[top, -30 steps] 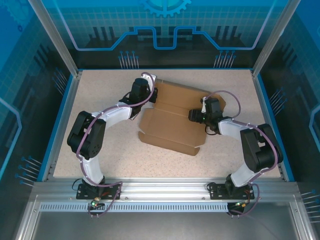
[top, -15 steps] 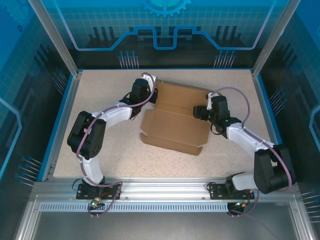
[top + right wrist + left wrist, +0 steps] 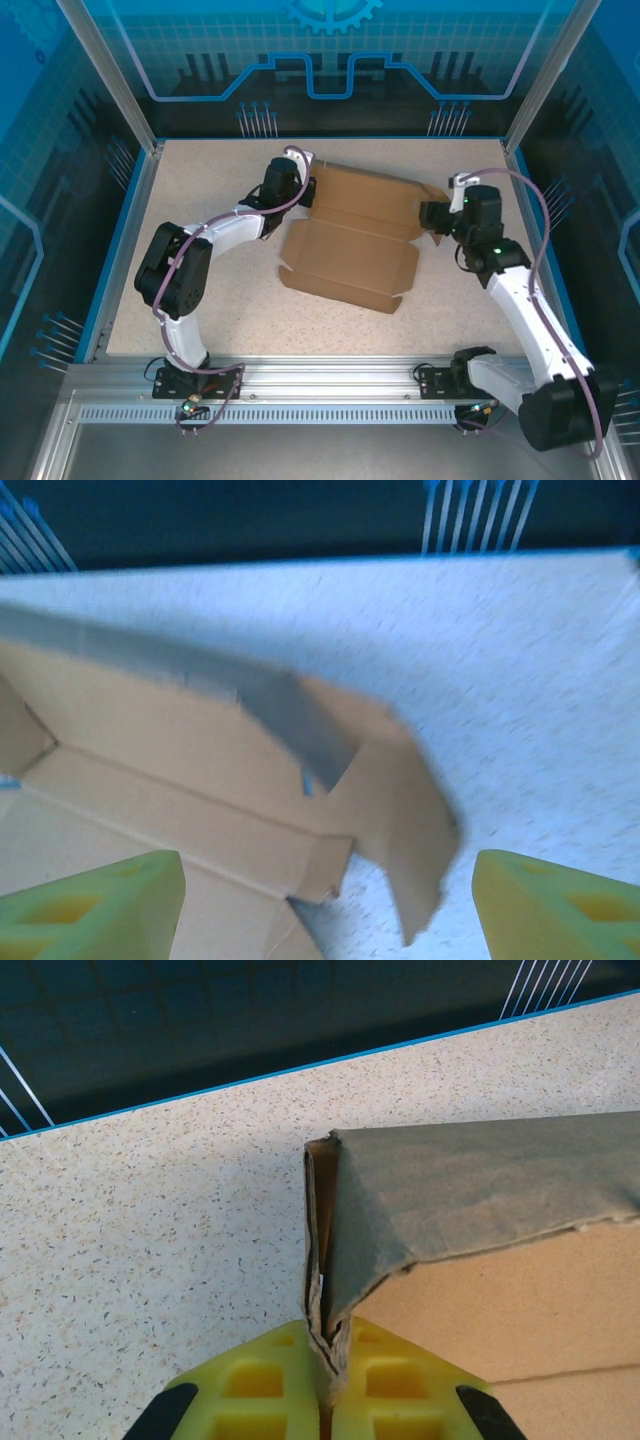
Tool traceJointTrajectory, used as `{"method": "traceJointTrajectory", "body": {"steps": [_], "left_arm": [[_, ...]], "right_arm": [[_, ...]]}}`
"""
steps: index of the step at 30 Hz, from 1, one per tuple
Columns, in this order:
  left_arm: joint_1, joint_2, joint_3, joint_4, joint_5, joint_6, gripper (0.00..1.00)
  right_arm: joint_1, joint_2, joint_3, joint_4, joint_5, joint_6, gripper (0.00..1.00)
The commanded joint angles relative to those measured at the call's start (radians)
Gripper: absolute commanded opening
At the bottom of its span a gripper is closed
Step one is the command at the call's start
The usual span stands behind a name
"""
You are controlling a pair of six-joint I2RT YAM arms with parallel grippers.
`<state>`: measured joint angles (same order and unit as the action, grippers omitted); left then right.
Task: Fold the paper box
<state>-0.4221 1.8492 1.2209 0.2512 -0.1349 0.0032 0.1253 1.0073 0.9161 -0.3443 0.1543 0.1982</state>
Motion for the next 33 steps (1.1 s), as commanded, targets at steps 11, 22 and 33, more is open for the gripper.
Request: {"method": "traceJointTrajectory", "body": {"steps": [11,22,33], "left_arm": [[-0.002,-0.029,-0.005,0.012,0.009,0.011,0.00],[-0.004,-0.031,0.000,0.009,0.013,0.011,0.00],[-0.003,-0.030,0.006,0.003,0.012,0.011,0.00]], "right_arm": [[-0.378,0.145,0.122,-0.151,-0.163,0.037,0.77],[-0.400,0.515,0.136,0.004,-0.331,0.032,0.75],[-0.360,0.563,0.094,0.017,-0.469,0.026,0.73]]}}
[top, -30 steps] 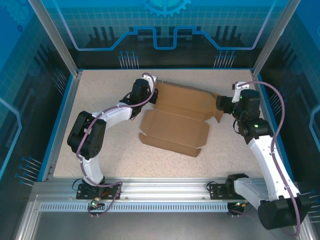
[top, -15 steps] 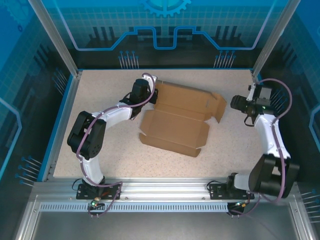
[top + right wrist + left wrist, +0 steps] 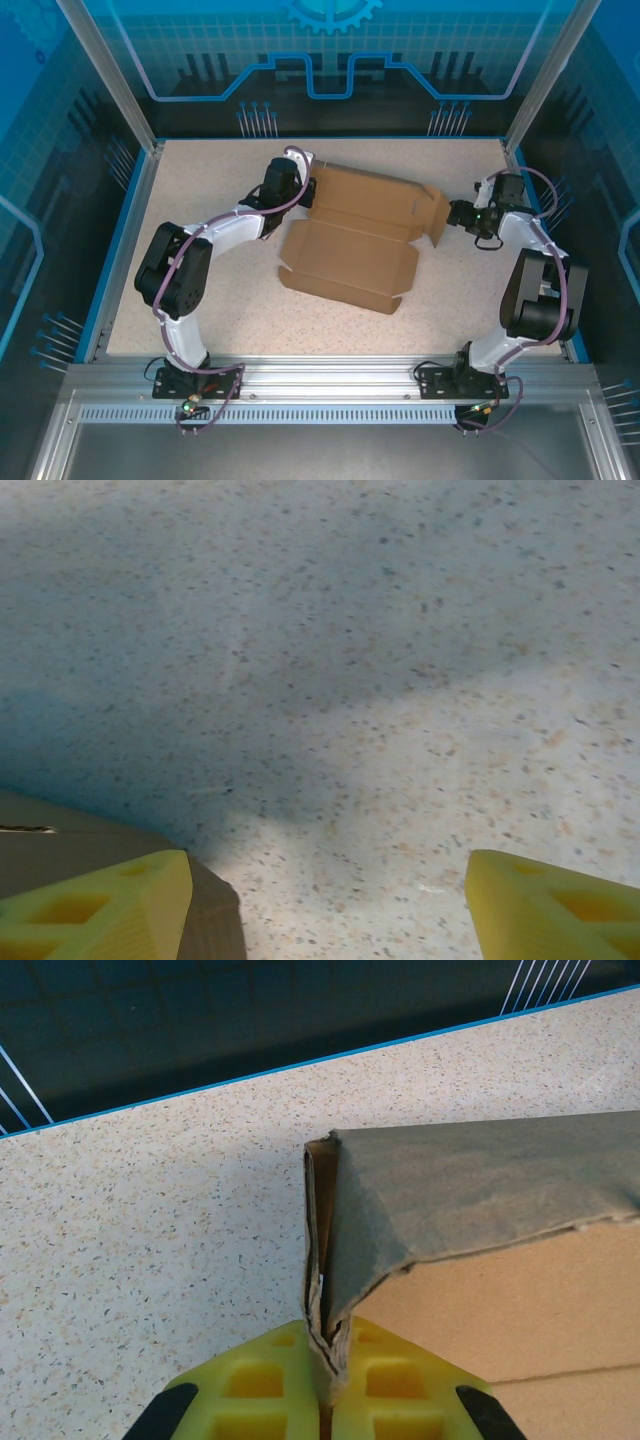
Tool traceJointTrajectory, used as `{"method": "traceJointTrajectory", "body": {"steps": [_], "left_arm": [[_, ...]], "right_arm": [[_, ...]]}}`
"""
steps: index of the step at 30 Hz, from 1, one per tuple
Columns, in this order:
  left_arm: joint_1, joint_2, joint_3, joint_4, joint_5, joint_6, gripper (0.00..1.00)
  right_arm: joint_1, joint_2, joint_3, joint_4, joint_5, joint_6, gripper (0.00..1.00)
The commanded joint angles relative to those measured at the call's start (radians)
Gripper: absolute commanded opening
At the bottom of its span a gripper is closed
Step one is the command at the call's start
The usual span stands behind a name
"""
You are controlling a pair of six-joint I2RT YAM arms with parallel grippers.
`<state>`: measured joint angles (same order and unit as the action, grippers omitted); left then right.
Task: Fold the paper box
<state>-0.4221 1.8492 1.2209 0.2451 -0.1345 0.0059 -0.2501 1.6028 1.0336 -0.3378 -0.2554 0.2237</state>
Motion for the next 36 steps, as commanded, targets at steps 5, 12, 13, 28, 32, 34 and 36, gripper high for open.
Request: {"method": "traceJointTrajectory", "body": {"steps": [5,12,13,28,32,34,36], "left_arm": [[-0.003,-0.024,0.012,0.006,0.015,0.004,0.00],[-0.004,-0.024,0.012,0.007,0.016,0.002,0.00],[-0.004,-0.022,0.013,0.007,0.018,0.001,0.00],[-0.005,-0.023,0.018,0.001,0.019,0.000,0.00],[-0.006,-0.024,0.018,0.001,0.019,0.001,0.00],[-0.006,-0.027,0.016,0.000,0.018,0.001,0.00],[-0.005,-0.027,0.013,0.002,0.019,0.000,0.00]], "right_arm": [[0.045,-0.061,-0.052,-0.002,-0.077,-0.001,0.73],[0.087,-0.121,-0.081,-0.038,-0.063,-0.004,0.73],[0.091,-0.129,-0.086,-0.041,-0.061,-0.004,0.73],[0.160,-0.183,-0.128,-0.083,-0.071,-0.013,0.72],[0.183,-0.185,-0.130,-0.079,-0.085,-0.015,0.72],[0.193,-0.185,-0.127,-0.077,-0.086,-0.017,0.72],[0.193,-0.180,-0.123,-0.065,-0.089,-0.017,0.71]]}}
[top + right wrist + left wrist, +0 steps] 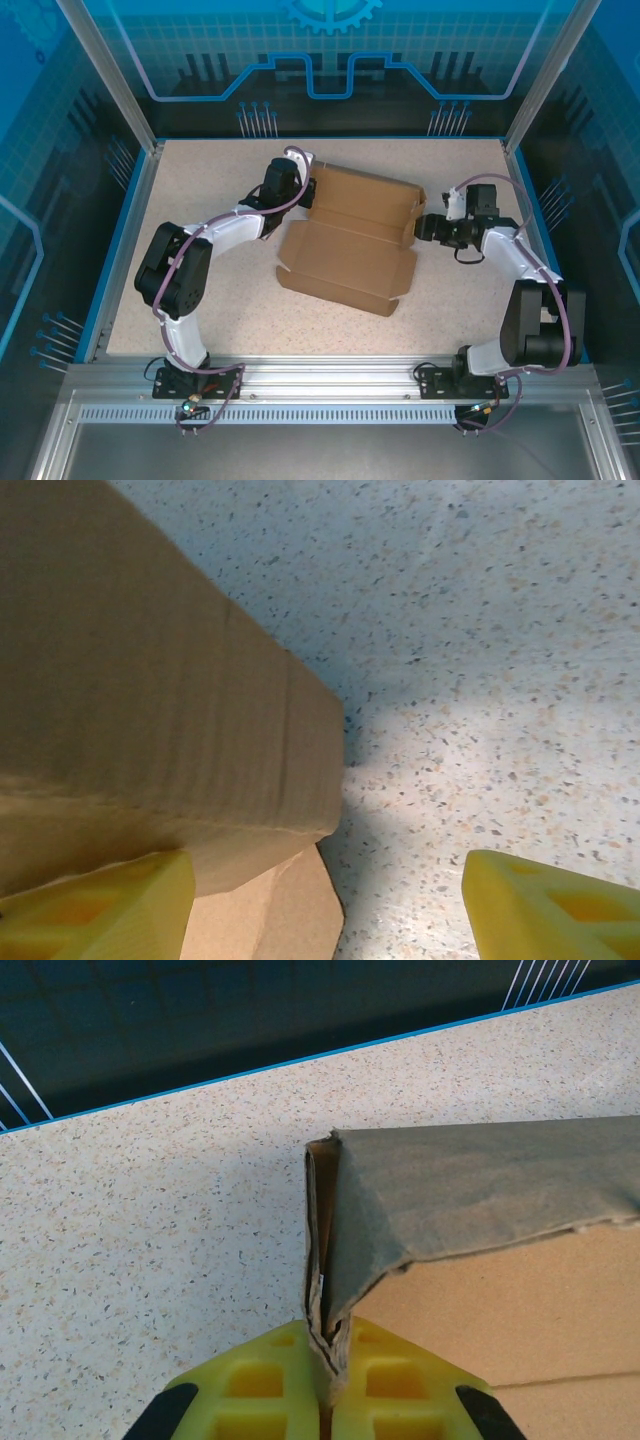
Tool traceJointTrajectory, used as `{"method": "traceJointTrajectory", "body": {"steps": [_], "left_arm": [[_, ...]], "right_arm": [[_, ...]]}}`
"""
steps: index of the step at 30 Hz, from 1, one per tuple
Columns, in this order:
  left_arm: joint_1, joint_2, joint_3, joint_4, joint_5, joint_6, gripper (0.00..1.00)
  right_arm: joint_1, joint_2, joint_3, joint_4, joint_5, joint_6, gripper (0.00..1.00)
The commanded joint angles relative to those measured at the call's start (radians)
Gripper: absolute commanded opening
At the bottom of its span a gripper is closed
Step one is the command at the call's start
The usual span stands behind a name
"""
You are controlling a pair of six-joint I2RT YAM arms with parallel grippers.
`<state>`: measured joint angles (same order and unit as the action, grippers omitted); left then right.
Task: Fold the paper box
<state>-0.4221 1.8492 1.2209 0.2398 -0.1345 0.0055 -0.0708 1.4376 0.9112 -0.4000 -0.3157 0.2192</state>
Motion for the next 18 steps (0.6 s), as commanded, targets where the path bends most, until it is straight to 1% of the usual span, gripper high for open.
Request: {"method": "traceJointTrajectory", "body": {"steps": [1,12,18], "left_arm": [[-0.007,-0.028,0.012,0.010,0.019,0.001,0.00],[-0.007,-0.037,0.000,0.011,0.012,0.011,0.00],[-0.006,-0.036,0.006,0.008,0.013,0.013,0.00]], "right_arm": [[0.014,-0.012,0.002,0.006,-0.031,-0.011,0.71],[0.036,0.016,0.043,0.140,-0.118,-0.089,0.63],[0.073,0.029,0.036,0.203,-0.103,-0.145,0.60]]}}
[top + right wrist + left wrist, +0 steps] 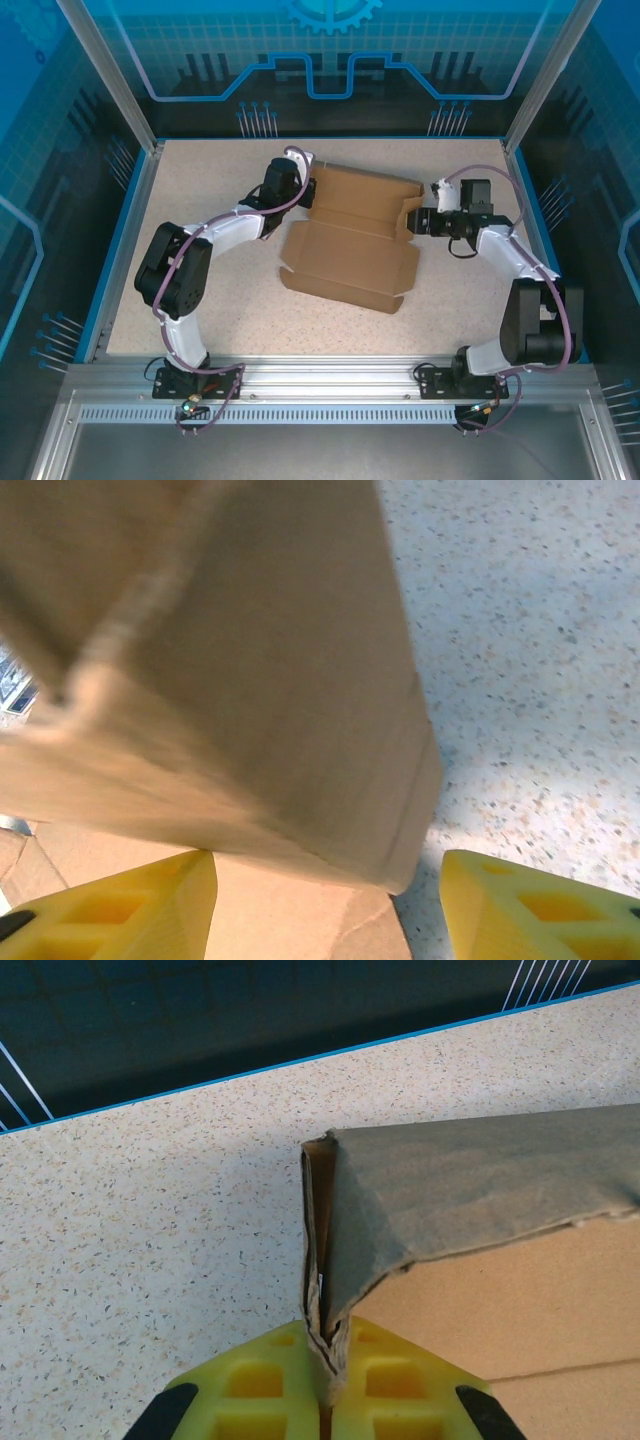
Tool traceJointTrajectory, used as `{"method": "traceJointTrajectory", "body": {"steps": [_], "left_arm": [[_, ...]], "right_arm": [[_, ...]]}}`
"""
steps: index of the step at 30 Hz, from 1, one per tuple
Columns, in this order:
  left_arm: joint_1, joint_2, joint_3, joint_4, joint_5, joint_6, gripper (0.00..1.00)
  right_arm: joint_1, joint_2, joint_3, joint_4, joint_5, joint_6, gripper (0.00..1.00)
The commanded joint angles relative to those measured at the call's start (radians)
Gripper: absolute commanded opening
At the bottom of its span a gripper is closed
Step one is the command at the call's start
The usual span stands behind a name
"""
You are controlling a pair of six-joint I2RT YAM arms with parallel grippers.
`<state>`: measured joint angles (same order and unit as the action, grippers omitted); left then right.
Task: Fold the paper box
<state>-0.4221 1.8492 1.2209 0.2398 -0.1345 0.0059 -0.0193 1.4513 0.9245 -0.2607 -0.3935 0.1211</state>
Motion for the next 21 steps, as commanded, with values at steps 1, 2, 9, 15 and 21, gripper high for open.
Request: {"method": "traceJointTrajectory", "body": {"steps": [1,2,9,15,21], "left_arm": [[-0.007,-0.037,0.006,0.006,0.014,0.012,0.00],[-0.006,-0.038,0.007,0.005,0.014,0.013,0.00],[-0.006,-0.045,0.004,0.000,0.010,0.025,0.00],[-0.007,-0.042,0.006,0.001,0.012,0.023,0.00],[-0.006,-0.043,0.004,0.000,0.012,0.025,0.00]], "right_arm": [[0.027,0.018,0.020,0.080,-0.020,-0.046,0.59],[0.030,0.022,0.020,0.096,-0.013,-0.045,0.58],[0.057,0.035,0.012,0.159,0.036,-0.055,0.52],[0.077,0.031,-0.011,0.200,0.061,-0.057,0.48],[0.104,0.026,-0.012,0.211,0.134,-0.052,0.47]]}}
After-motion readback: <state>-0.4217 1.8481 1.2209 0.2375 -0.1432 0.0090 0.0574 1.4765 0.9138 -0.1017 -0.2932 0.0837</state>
